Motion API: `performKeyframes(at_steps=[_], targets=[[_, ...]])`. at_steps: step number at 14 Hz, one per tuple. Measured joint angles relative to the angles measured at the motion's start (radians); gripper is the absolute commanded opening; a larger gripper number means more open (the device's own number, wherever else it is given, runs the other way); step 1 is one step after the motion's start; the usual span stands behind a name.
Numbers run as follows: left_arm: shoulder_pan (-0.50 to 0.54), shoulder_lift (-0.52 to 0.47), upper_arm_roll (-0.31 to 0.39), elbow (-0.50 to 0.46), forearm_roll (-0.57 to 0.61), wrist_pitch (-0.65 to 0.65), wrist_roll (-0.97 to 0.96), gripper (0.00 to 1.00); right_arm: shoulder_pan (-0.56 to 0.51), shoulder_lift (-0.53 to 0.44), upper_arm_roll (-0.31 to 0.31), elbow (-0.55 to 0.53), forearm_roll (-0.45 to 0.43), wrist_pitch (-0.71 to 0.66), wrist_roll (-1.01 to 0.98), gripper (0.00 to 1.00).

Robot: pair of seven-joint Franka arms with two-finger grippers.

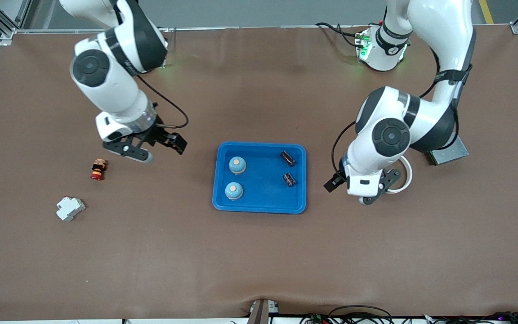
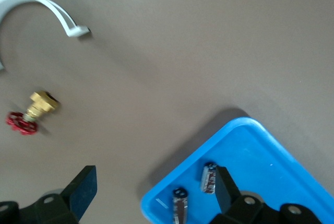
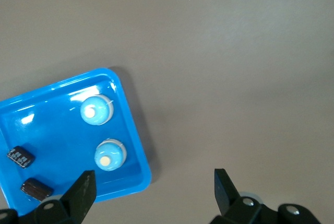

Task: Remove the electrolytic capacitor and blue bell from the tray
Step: 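Grasp a blue bell with the right gripper while the left gripper grasps a capacitor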

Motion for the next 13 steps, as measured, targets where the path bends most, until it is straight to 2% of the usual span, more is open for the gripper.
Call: performKeyframes(at_steps=[5,10,13], targets=[[-0.096,0.060,-0.001,0.003,0.000,0.090,-0.160,1.00,0.094,0.132,0.000,-0.003,-0.004,0.145,0.141,1.00],[-0.125,0.091,-0.001,0.005,0.000,0.136,-0.205,1.00,0.127,0.231,-0.002,-0.001,-0.007,0.228,0.186,1.00],[-0.160,0.157,-0.001,0.012,0.000,0.220,-0.220,1.00,0.161,0.293,-0.002,0.024,-0.075,0.248,0.289,1.00]])
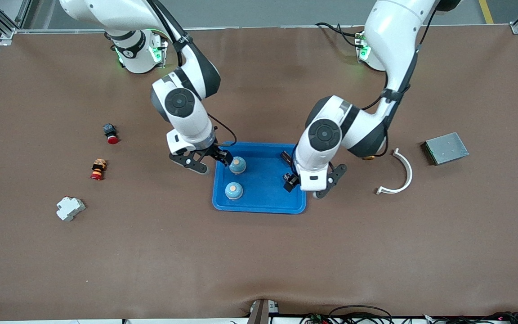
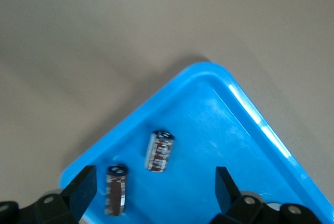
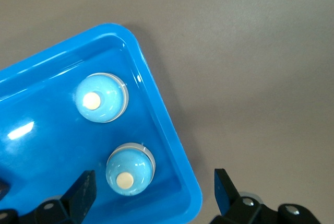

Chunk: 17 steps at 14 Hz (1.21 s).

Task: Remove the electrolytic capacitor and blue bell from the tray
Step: 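Grasp a blue bell with the right gripper while the left gripper grasps a capacitor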

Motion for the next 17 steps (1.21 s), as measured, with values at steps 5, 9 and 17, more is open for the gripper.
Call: performKeyframes(at_steps=[5,9,17], targets=[[-0.011,0.070,0.002,0.039,0.000,0.039,-0.001,1.00,0.052,0.147,-0.001,0.105,-0.057,0.012,0.109,1.00],[-0.011,0.095,0.003,0.042,0.000,0.087,0.001,1.00,0.063,0.191,-0.001,0.130,-0.057,0.032,0.114,1.00],[-0.011,0.143,0.003,0.045,0.000,0.153,0.003,1.00,0.084,0.235,-0.001,0.139,-0.058,0.074,0.158,1.00]])
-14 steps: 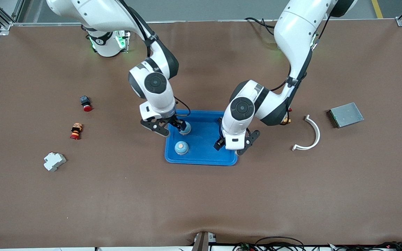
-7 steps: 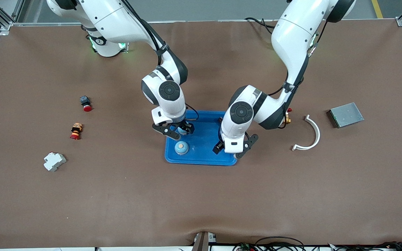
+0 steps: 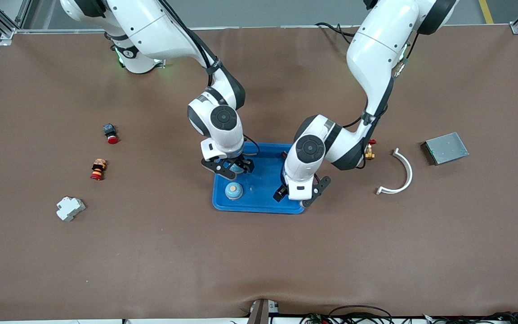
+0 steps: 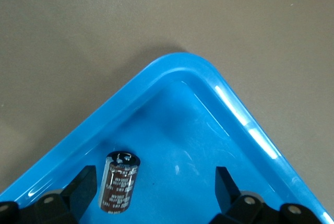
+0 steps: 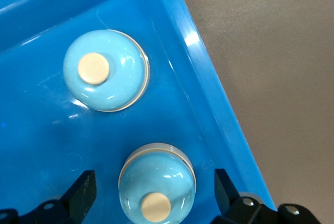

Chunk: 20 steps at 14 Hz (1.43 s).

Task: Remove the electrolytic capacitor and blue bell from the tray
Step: 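Grasp a blue bell with the right gripper while the left gripper grasps a capacitor, then lift the bell out with the right gripper while the left gripper lifts the capacitor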

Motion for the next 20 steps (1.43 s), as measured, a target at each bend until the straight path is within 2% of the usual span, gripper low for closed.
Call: performKeyframes(at_steps=[3,4,5,6,7,8,9,10,11,15,17,18,20], targets=[[-0.001,0.010,0.000,0.001,0.000,0.004,0.000,1.00,0.007,0.006,0.000,0.007,0.000,0.006,0.010,0.99],[-0.004,0.012,-0.001,0.001,0.000,0.005,0.000,1.00,0.010,0.006,0.000,0.007,0.000,0.007,0.013,0.91],[-0.008,0.014,-0.001,0.001,0.000,0.005,-0.001,1.00,0.014,0.006,0.000,0.007,0.000,0.007,0.018,0.79],[-0.011,0.015,-0.001,0.001,0.000,0.005,-0.002,1.00,0.017,0.006,0.000,0.007,0.000,0.008,0.020,0.60],[-0.015,0.017,-0.001,0.001,0.000,0.005,-0.002,1.00,0.018,0.006,0.000,0.007,0.000,0.008,0.021,0.52],[-0.018,0.018,-0.001,0.001,0.000,0.005,-0.003,1.00,0.019,0.006,0.000,0.008,-0.001,0.008,0.021,0.52],[-0.020,0.020,-0.001,0.001,0.000,0.005,-0.004,1.00,0.019,0.006,0.000,0.008,-0.001,0.008,0.021,0.35],[-0.021,0.023,-0.001,0.001,0.000,0.005,-0.004,1.00,0.019,0.006,0.000,0.011,-0.002,0.008,0.021,0.04],[-0.021,0.026,-0.001,0.001,0.000,0.005,-0.004,1.00,0.019,0.006,-0.001,0.011,-0.002,0.008,0.021,0.00],[-0.021,0.032,-0.001,0.001,0.000,0.005,-0.004,1.00,0.019,0.006,-0.005,0.034,-0.004,0.003,0.020,0.00],[-0.021,0.032,-0.001,0.001,0.000,0.005,-0.004,1.00,0.019,0.004,-0.007,0.063,-0.006,-0.047,-0.003,0.00],[-0.021,0.033,-0.001,0.001,0.000,0.005,-0.004,0.95,0.019,-0.002,-0.010,0.080,-0.006,-0.092,-0.034,0.00],[-0.021,0.033,-0.001,0.001,0.000,0.005,-0.005,0.69,0.007,-0.040,-0.020,0.107,-0.006,-0.195,-0.123,0.00]])
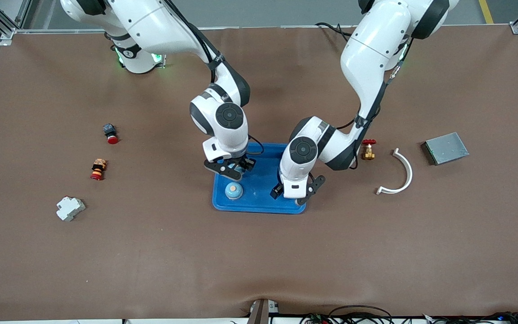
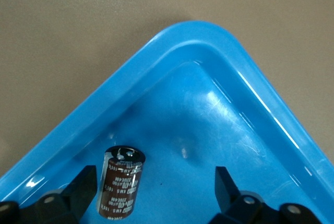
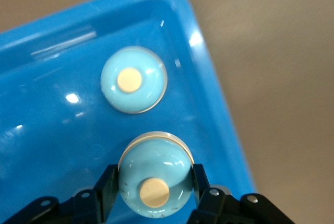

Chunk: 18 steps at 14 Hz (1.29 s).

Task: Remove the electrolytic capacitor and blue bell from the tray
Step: 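Lift the bell out with the right gripper while the left gripper lifts the capacitor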

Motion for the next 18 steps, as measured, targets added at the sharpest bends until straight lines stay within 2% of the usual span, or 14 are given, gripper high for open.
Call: performKeyframes(at_steps=[4,6,7,8,11,15,18], targets=[[0.001,0.001,0.000,0.000,0.000,0.000,-0.001,0.33,-0.109,-0.129,-0.007,-0.002,0.001,-0.190,-0.265,0.00],[0.001,0.001,0.001,0.000,0.000,0.000,-0.001,0.09,-0.179,-0.194,-0.007,-0.045,0.002,-0.213,-0.398,0.00],[0.002,0.001,0.001,0.000,0.000,0.000,-0.001,0.03,-0.211,-0.224,-0.008,-0.079,0.002,-0.213,-0.456,0.00],[0.002,0.001,0.001,0.000,0.000,0.000,-0.001,0.00,-0.239,-0.253,-0.008,-0.116,0.002,-0.213,-0.503,0.00],[0.004,0.001,0.002,0.001,0.000,0.000,-0.001,0.00,-0.296,-0.330,-0.008,-0.233,0.002,-0.181,-0.595,0.00],[0.012,-0.002,0.011,0.014,0.000,-0.012,-0.001,0.00,-0.352,-0.416,-0.009,-0.409,0.002,-0.048,-0.687,0.00],[0.030,-0.034,0.020,0.031,0.010,-0.085,0.009,0.00,-0.380,-0.451,-0.009,-0.532,0.002,0.083,-0.726,0.00]])
